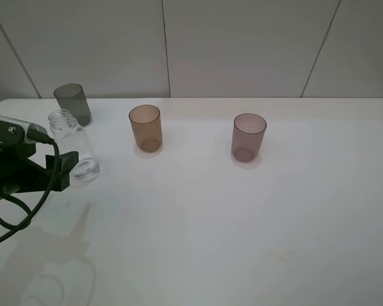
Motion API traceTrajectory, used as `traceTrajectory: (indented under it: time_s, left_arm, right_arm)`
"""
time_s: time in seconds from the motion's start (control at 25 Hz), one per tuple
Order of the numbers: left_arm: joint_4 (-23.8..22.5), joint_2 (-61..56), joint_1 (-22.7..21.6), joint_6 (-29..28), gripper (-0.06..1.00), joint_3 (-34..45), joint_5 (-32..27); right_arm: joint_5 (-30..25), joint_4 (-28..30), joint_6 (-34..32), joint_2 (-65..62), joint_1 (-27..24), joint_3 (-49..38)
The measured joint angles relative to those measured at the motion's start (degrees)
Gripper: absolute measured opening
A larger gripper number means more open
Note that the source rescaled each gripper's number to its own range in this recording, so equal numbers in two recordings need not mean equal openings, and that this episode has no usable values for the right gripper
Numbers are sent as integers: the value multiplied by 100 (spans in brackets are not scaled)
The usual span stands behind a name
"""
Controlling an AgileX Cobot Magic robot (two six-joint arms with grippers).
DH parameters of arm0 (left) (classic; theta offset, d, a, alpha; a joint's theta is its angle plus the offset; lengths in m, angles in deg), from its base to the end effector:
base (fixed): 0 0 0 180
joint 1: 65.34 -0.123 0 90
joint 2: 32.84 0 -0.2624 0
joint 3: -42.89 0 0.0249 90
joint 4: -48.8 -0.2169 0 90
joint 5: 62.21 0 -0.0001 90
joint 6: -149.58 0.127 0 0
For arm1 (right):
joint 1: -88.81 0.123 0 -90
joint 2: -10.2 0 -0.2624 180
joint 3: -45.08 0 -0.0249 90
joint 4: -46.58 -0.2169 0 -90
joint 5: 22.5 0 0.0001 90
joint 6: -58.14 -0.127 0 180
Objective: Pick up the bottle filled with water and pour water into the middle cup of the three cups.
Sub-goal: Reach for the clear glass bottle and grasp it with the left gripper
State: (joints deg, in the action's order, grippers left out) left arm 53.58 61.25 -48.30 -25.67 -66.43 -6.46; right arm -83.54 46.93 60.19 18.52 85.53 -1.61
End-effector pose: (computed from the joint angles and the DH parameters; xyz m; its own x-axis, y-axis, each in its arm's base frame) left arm 0.2123 -0.0559 0.1404 -0.3046 0.1308 -0.9435 0.2412 0.9688 0.0564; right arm 0.0178 -0.0017 0.2499 -0.4405 -0.0135 -0.8976 0.0450 0.9983 -0.0371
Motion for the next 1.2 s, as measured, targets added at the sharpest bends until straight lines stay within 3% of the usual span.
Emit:
traceTrajectory:
  time_s: [0.28,1.2]
  left_arm:
    - [251,996,0,-167,98,19,1251]
    - [295,2559,0,-257,98,-1038,1364]
  right_arm:
    - [0,0,0,0,0,0]
    - [0,0,0,0,0,0]
